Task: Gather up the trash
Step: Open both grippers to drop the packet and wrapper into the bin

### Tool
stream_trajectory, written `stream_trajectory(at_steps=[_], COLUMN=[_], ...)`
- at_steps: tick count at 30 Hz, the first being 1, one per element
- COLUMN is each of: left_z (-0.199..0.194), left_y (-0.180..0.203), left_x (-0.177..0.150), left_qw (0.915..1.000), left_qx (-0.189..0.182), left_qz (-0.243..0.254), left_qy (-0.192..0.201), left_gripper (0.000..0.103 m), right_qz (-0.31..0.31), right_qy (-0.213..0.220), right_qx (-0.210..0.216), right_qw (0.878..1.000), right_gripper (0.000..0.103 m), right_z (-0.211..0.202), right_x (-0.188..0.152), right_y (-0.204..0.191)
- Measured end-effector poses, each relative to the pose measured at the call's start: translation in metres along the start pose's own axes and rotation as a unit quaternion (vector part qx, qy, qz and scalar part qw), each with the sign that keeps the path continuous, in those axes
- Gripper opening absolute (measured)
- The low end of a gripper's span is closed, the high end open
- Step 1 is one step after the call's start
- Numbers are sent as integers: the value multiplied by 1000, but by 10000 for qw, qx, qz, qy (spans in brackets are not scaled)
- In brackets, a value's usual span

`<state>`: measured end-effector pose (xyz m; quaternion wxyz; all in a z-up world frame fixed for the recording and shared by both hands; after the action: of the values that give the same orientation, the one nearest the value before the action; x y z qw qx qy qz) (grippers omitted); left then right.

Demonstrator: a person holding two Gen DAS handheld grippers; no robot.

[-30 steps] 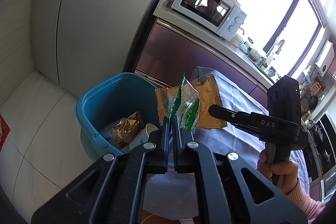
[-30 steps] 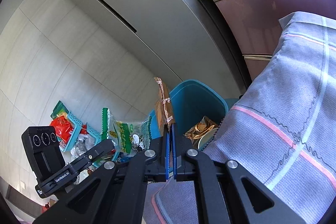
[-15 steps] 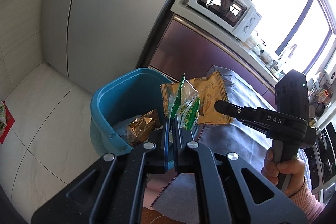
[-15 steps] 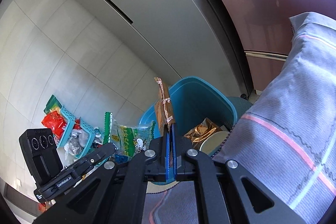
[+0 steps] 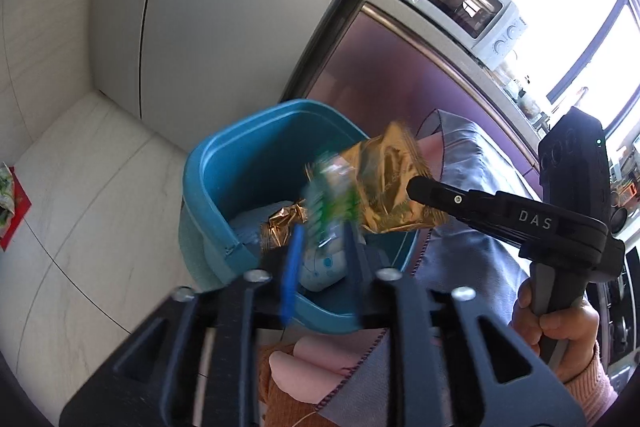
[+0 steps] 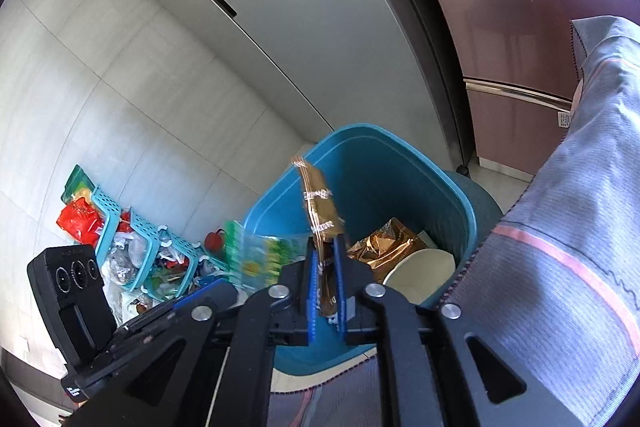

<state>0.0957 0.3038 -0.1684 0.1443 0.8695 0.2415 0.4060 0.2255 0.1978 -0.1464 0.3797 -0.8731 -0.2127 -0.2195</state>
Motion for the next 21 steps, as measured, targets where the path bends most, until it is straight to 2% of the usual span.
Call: stream_trajectory(at_steps=[7, 12, 14, 21], left_z=[23, 20, 14, -8], left_y=[-7, 3, 12, 71], left_x=[-10, -11, -9, -8], left_qw=[9997, 9999, 9997, 9943], left_qx=[60, -21, -110, -649], left_qz=[-97, 90, 205, 808], left_qy=[-231, -123, -30, 257], left_gripper=[28, 31, 34, 44], right_qz=[44, 69, 54, -280], right_qy=[66, 170, 248, 701], right_qx=[-20, 25, 27, -35], right_qw=[10000, 9998, 9997, 9971], right_gripper=[16, 17, 23, 29], right_z=[-4, -16, -27, -86], right_x=[0, -2, -2, -10], right_y=[4, 8, 9, 10])
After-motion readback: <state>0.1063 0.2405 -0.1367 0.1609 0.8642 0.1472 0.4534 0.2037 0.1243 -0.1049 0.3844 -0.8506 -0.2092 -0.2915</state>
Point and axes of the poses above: each gripper's, at about its wrist camera, not at the fingertips, and z roughly the way its jaws point, y to its right, x to its top, the point moved 9 cm from there along z, roughly the way its jaws point, and after that the axes turned 6 degrees about y, right-handed, at the moved point
